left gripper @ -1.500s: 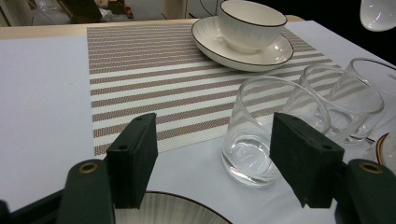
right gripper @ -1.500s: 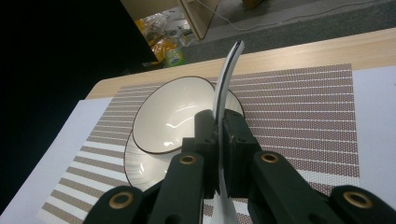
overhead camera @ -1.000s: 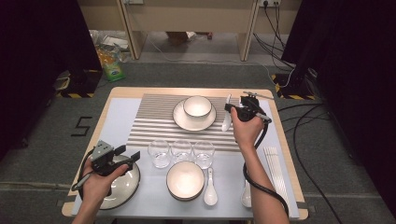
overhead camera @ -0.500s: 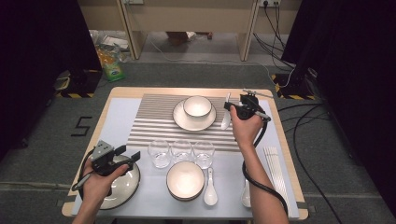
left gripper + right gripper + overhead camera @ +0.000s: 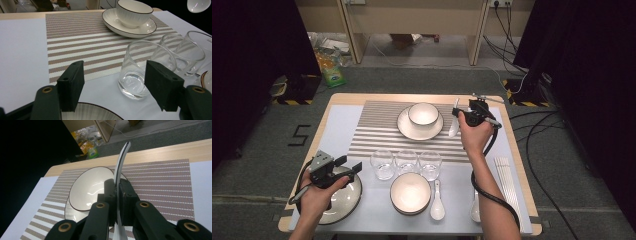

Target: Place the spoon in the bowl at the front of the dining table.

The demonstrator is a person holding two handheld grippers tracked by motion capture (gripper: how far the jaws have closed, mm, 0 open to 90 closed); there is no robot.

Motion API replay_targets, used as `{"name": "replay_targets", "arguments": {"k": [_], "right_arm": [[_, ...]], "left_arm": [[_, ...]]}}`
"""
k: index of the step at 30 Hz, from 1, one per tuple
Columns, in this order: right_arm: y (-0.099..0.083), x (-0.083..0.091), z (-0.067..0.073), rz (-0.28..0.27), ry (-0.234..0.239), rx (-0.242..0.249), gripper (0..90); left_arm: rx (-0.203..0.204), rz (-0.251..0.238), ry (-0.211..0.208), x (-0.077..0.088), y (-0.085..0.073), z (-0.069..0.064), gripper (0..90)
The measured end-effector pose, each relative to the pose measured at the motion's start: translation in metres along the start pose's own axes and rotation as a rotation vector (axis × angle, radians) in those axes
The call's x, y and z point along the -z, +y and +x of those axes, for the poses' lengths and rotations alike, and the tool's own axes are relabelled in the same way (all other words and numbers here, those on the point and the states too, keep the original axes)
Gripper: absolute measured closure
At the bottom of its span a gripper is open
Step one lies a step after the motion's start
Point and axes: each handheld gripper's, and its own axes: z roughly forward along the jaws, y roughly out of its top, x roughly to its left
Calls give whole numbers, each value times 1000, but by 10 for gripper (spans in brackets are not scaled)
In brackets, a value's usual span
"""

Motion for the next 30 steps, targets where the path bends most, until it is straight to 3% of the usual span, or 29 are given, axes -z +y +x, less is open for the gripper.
{"name": "replay_targets", "arguments": {"k": [30], "right_arm": [[7,-10,0,7,-4,-4,858]], "left_arm": [[9,0,-4,1,0,2,318]]}}
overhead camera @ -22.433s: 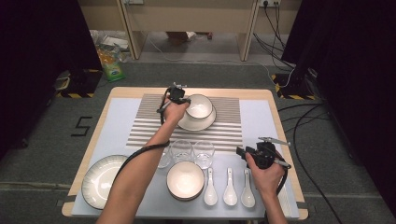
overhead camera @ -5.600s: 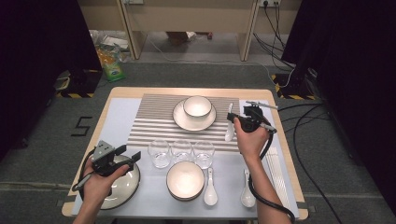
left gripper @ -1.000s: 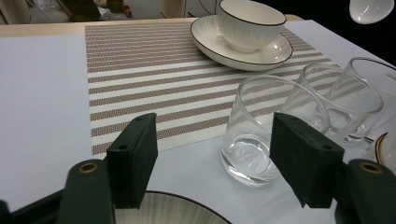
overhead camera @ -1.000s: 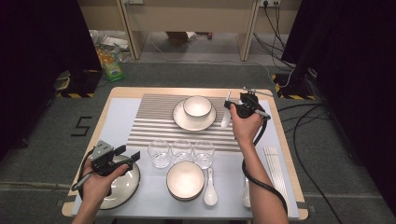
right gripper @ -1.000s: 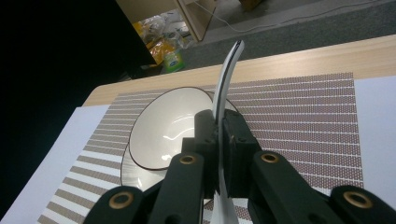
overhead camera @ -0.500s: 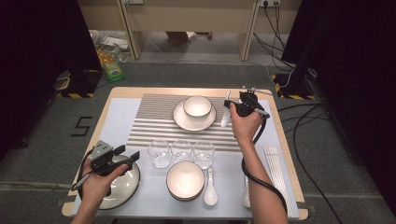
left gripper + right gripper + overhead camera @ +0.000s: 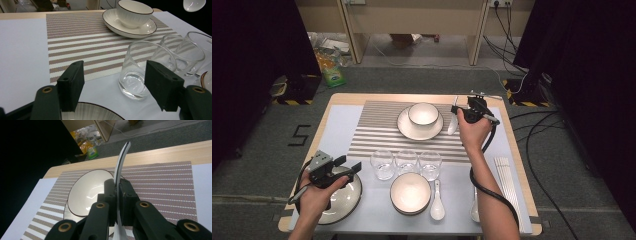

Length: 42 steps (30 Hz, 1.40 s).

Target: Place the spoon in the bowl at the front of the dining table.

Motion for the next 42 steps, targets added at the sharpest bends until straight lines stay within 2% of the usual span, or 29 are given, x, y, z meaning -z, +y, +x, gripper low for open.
{"name": "replay_targets", "arguments": {"k": [42], "right_arm": [[12,-15,0,6,-6,-13,858]], "left_arm": [[0,2,2,2,1,1,318]]}}
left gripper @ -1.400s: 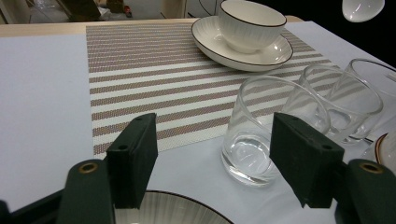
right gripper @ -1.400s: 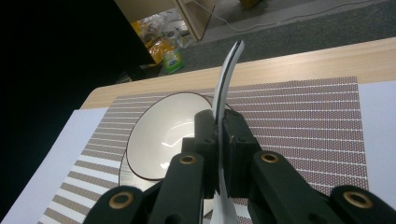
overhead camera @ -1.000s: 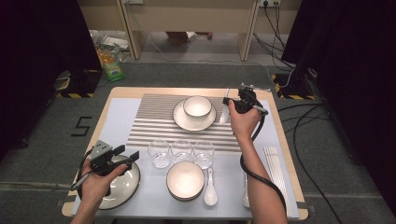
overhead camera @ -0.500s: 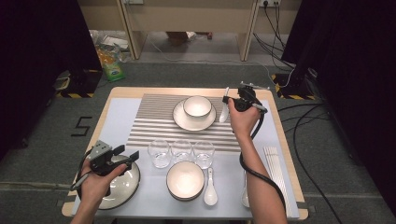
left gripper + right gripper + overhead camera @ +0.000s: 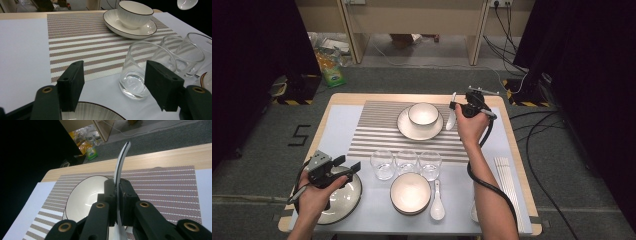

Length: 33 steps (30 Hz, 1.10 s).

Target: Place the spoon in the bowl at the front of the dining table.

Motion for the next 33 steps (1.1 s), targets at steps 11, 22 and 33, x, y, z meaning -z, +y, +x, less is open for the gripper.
{"name": "replay_targets", "arguments": {"k": [11,22,33], "right_arm": [[2,-5,0,7,-2,0,858],[4,-10,1,10,2,-7,858],[7,-15,2,13,2,-10,858]], "left_arm": [[5,2,-3,-1,-1,0,318],[2,-1,1,0,0,1,318],[7,-3,-1,0,0,1,318]]}}
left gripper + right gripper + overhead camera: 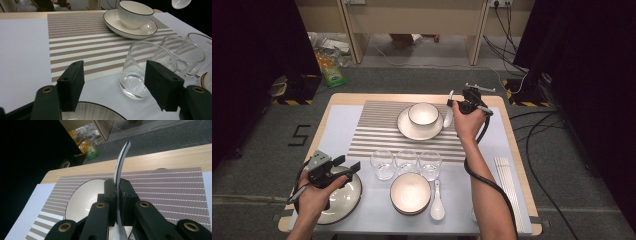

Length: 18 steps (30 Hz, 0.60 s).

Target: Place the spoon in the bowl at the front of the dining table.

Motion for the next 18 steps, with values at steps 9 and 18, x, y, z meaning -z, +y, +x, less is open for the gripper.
{"name": "replay_targets", "arguments": {"k": [9,18], "right_arm": [[2,-4,2,3,3,-4,858],[4,-7,4,4,8,1,858]], "left_arm": [[0,-1,-3,0,0,0,318],[2,-2,-1,0,0,0,318]]}}
